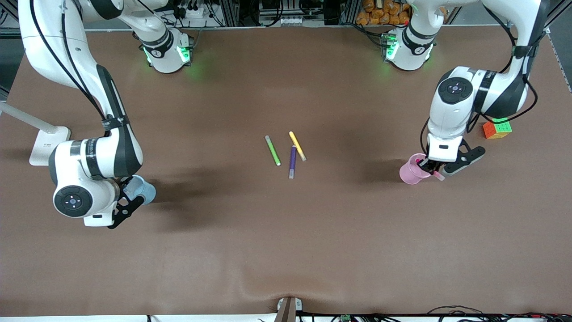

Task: Place pink and blue markers in matching cups
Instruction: 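Lower the pink marker into the pink cup while the right gripper lowers blue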

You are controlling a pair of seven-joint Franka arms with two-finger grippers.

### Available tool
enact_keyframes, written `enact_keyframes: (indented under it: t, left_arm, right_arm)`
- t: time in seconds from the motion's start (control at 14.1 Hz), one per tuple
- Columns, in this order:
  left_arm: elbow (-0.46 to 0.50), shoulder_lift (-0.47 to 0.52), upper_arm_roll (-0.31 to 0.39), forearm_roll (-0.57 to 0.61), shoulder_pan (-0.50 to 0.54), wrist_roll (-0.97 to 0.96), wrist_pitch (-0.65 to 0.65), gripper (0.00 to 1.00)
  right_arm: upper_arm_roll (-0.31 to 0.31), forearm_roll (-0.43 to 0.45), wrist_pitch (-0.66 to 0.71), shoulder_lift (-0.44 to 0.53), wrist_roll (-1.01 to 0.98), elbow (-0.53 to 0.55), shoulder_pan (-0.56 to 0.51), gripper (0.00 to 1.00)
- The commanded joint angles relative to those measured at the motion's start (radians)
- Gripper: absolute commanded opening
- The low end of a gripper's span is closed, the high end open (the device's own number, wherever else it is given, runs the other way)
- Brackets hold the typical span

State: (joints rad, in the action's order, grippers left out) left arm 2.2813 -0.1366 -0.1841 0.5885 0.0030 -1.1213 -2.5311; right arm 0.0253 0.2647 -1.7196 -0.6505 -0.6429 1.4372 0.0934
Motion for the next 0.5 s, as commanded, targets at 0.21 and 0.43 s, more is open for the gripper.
enact_keyframes:
  t: [0.21,0.43]
  left_arm:
    - [-0.016,-0.046,-0.003,0.030,0.003,-0.029,-0.018,1.00]
    - [-0.039,-0.041,-0.014,0.013,0.003,-0.028,-0.009,1.00]
  right_arm:
    - [-0.010,0.021,-0.041,-0.024,-0.012,0.012,-0.014,0.00]
    - [-0.010,0.013,-0.057,-0.034,-0.008,0.020,-0.012,0.00]
